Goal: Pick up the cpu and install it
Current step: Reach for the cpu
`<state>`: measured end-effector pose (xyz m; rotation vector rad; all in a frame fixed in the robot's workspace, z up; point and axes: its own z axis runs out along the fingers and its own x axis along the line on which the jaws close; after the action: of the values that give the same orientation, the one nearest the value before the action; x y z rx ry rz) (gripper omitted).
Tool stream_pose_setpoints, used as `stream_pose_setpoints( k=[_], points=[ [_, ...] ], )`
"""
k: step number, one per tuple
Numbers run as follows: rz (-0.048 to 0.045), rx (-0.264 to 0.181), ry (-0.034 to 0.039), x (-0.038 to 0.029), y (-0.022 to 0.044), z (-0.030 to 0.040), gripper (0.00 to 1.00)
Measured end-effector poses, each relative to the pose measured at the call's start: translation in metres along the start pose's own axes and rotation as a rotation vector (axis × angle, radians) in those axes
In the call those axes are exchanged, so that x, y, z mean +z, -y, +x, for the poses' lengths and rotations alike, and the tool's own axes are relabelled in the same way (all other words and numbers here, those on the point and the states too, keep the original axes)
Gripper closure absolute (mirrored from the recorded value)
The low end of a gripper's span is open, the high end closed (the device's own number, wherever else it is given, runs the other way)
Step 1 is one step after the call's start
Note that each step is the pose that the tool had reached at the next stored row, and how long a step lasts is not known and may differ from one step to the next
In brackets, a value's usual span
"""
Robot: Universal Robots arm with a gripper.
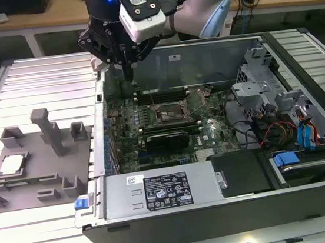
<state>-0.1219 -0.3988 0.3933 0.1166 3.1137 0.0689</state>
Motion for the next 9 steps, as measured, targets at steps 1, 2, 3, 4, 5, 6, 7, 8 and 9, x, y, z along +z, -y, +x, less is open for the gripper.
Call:
stream_pose_setpoints(
  k=[1, 2, 3, 4, 5, 6, 7, 8, 9],
  points=[
    [0.0, 0.0, 0.0, 0.0, 0.0, 0.0, 0.89],
    [0.0, 0.0, 0.0, 0.0, 0.0, 0.0, 0.89],
    [0.0, 0.0, 0.0, 0.0, 0.0, 0.0, 0.89],
    [0.0, 0.0, 0.0, 0.0, 0.0, 0.0, 0.89],
    [0.0, 0.0, 0.0, 0.0, 0.0, 0.0, 0.89],
    [0.0, 0.0, 0.0, 0.0, 0.0, 0.0, 0.89],
    [0.0, 0.0, 0.0, 0.0, 0.0, 0.0, 0.89],
    [0.0, 0.0, 0.0, 0.0, 0.0, 0.0, 0.89],
    [0.0, 0.0, 0.0, 0.0, 0.0, 0.0, 0.89]
  ],
)
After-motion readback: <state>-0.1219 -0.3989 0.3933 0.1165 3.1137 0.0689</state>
